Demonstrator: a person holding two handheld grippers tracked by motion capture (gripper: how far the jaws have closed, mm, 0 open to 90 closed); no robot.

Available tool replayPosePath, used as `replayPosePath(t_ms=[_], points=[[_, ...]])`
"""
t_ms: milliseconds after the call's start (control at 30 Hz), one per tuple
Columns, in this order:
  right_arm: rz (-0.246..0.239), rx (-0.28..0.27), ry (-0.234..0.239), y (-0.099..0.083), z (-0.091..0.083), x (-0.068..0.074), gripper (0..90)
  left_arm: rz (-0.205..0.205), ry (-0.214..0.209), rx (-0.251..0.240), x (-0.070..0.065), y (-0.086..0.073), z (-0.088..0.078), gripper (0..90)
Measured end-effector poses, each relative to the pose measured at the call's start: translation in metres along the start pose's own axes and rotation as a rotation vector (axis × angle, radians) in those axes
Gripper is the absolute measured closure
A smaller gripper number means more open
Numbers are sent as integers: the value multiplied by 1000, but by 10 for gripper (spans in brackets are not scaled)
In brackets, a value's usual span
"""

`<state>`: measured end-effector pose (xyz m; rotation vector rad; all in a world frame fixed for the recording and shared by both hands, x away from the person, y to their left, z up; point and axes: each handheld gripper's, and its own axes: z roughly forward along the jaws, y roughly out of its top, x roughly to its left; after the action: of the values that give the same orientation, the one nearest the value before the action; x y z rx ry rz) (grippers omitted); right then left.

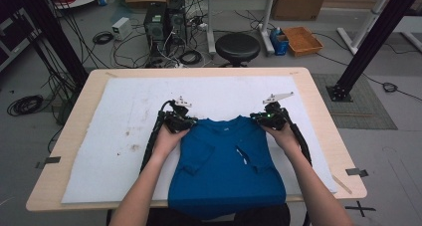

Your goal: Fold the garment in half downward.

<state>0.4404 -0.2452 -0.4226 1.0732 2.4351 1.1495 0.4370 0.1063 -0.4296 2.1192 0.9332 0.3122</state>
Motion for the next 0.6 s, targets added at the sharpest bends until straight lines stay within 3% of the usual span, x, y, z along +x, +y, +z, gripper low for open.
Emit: replayPosePath(t_ms=[167, 300, 600], points=[[12, -27, -30, 14, 0, -8, 890, 28, 32, -47, 9, 18, 0, 880], [18, -71, -35, 24, -8, -12, 890, 34, 28, -90, 11, 25, -8, 879], [-37, -136, -23, 15, -36, 7, 890, 127, -11, -148, -12, 20, -40, 879]])
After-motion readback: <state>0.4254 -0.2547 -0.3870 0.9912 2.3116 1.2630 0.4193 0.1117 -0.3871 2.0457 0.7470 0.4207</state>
